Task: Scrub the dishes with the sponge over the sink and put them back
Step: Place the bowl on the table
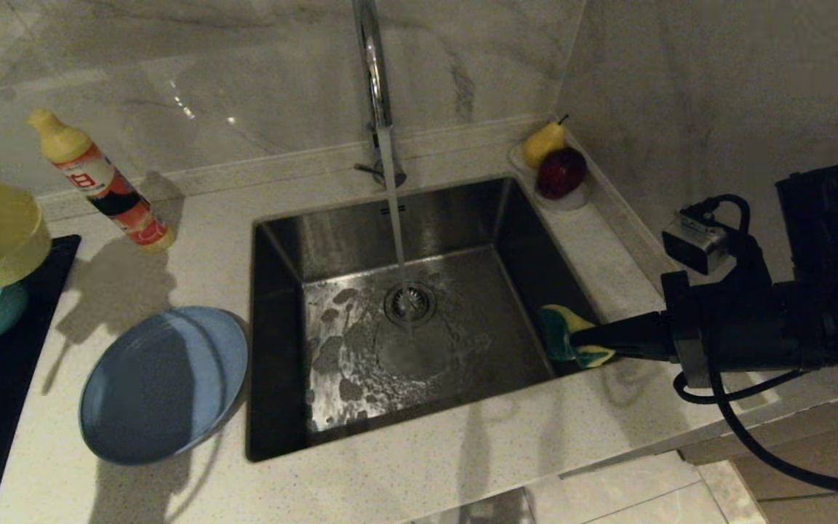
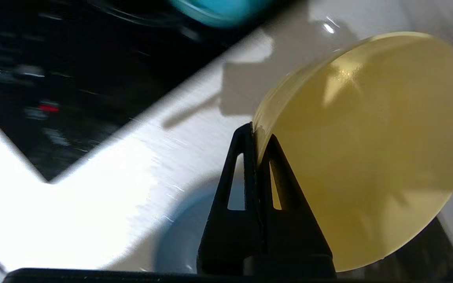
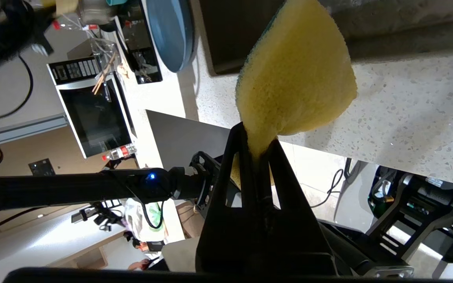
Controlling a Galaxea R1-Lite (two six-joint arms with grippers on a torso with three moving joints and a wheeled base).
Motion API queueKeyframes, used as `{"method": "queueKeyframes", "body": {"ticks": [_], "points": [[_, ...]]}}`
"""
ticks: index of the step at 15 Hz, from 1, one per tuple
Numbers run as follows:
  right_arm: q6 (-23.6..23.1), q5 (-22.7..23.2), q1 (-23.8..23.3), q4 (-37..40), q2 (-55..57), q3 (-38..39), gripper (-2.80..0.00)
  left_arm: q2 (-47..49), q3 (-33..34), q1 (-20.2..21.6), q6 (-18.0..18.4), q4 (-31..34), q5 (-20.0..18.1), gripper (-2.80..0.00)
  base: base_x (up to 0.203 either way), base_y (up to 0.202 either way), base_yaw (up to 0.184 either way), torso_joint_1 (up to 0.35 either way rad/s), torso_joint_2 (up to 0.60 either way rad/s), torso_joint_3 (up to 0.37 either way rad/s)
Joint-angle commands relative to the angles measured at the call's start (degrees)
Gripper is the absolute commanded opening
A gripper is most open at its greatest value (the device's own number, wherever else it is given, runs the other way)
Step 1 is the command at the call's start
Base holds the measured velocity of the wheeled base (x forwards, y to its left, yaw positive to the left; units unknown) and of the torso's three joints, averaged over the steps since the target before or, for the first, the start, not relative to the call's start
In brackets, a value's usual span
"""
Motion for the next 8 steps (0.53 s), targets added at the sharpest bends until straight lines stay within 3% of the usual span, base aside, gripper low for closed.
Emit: {"method": "queueKeyframes", "body": {"ticks": [1,5,8], "points": [[0.18,0.21,0.09,-0.04,0.8,-0.14,-2.8,2.82,1.63,7.32,-0.01,0.25,-1.43,-2.8,0.0,0.0,0.0,0.0,0.0,0.0],[0.1,0.21,0.09,-0.14,1.4,-0.09,-2.8,8.69,6.84,13.51,0.42,-2.93,-3.01,-2.8,0.0,0.0,0.0,0.0,0.0,0.0],[0.1,0.12,-0.33,0.0,1.33,0.08,-2.8,12.52,9.17,17.21,0.27,-6.58,-8.01,-2.8,0.0,0.0,0.0,0.0,0.0,0.0]]}}
